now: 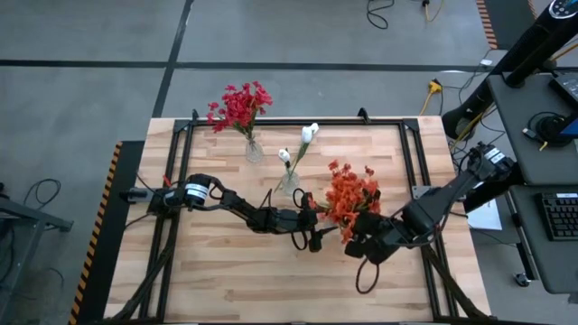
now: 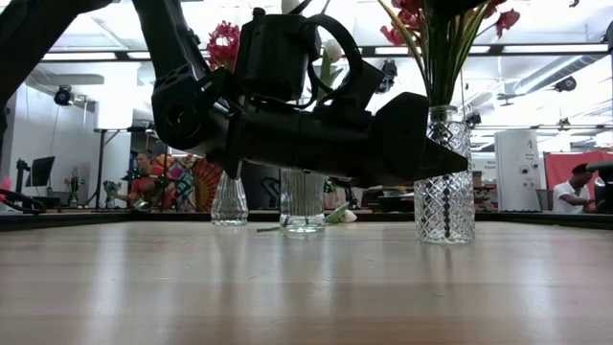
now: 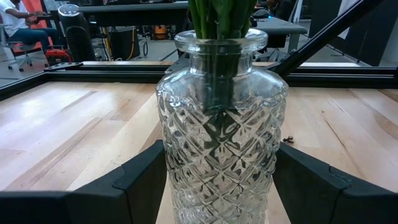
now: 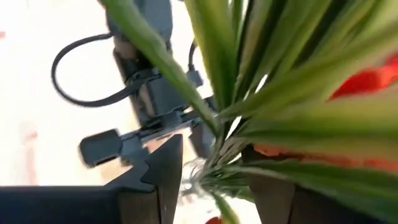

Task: Sort flowers into vase by color
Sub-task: Put the orange sprig flower into the bottom right transparent glass vase

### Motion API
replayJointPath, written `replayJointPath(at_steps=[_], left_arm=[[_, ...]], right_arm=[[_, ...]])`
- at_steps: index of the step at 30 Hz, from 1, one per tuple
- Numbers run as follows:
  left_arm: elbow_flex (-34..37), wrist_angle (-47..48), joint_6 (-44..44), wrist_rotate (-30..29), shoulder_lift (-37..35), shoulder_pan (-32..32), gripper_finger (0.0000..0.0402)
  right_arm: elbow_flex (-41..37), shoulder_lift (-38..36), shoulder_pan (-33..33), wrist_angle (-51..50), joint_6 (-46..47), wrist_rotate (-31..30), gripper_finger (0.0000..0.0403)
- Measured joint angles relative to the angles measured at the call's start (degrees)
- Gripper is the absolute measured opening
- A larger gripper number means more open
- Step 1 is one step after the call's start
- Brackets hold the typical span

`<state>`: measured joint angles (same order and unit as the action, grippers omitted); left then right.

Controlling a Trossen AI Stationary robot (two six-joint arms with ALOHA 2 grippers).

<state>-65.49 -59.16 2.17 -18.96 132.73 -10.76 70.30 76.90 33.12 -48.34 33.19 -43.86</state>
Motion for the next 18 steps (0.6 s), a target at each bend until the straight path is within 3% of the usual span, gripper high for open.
replayJointPath(at_steps=[7, 18], left_arm=[[0.0, 0.0, 0.0, 0.0, 0.0, 0.0, 0.0246], [0.0, 0.0, 0.0, 0.0, 0.0, 0.0, 0.0246]], right_arm=[[0.0, 0.1, 0.2, 0.2, -0.5, -4.1, 0.0131], [1.5, -0.1, 0.2, 0.7, 0.2, -4.0, 0.0023]])
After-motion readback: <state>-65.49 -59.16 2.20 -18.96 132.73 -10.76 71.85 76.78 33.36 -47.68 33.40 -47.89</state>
